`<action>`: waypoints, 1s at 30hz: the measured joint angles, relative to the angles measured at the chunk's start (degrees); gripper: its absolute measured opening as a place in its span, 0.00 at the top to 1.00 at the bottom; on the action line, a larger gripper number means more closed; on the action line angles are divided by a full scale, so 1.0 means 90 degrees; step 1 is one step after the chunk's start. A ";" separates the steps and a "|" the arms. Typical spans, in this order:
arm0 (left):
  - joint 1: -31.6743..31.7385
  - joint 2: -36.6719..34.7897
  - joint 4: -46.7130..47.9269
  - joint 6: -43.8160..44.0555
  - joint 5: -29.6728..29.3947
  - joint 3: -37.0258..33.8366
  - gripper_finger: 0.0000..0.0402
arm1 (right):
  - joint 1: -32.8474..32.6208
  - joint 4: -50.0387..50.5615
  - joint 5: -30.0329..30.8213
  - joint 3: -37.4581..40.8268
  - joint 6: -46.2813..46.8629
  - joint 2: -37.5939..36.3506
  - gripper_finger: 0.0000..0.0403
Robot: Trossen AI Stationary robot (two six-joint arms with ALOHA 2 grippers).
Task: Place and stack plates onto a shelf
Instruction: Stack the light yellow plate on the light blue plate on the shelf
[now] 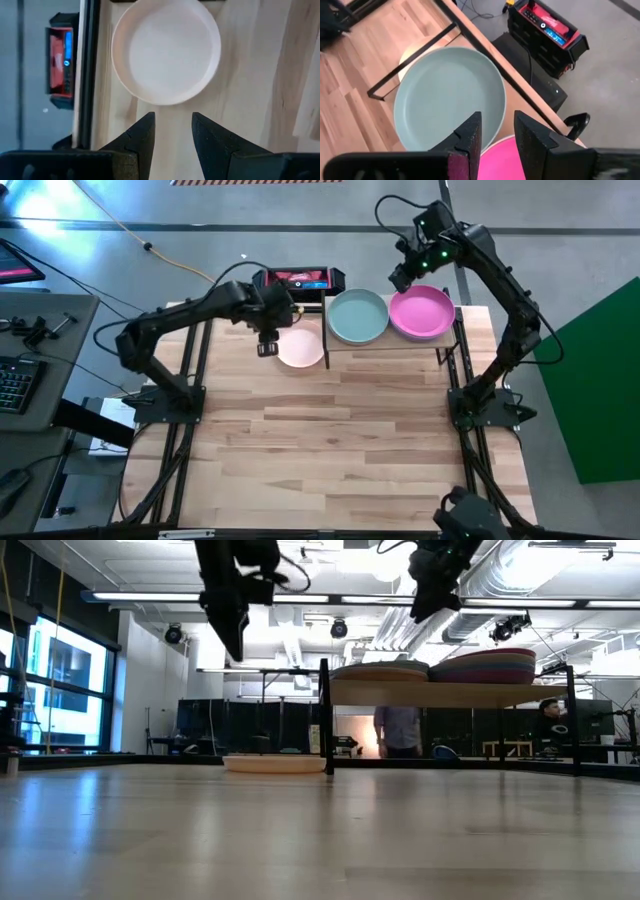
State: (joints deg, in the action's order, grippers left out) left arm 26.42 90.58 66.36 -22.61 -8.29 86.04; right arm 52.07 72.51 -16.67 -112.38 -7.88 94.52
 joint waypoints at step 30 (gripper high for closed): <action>0.1788 0.2342 -0.0704 0.2612 0.0694 -0.0002 0.70 | 0.0000 0.0209 0.0000 0.0005 0.0182 0.0000 0.77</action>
State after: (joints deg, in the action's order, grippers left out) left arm 42.52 111.66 60.02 0.90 -2.04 86.02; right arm 52.07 74.39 -16.67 -112.33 -6.24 94.52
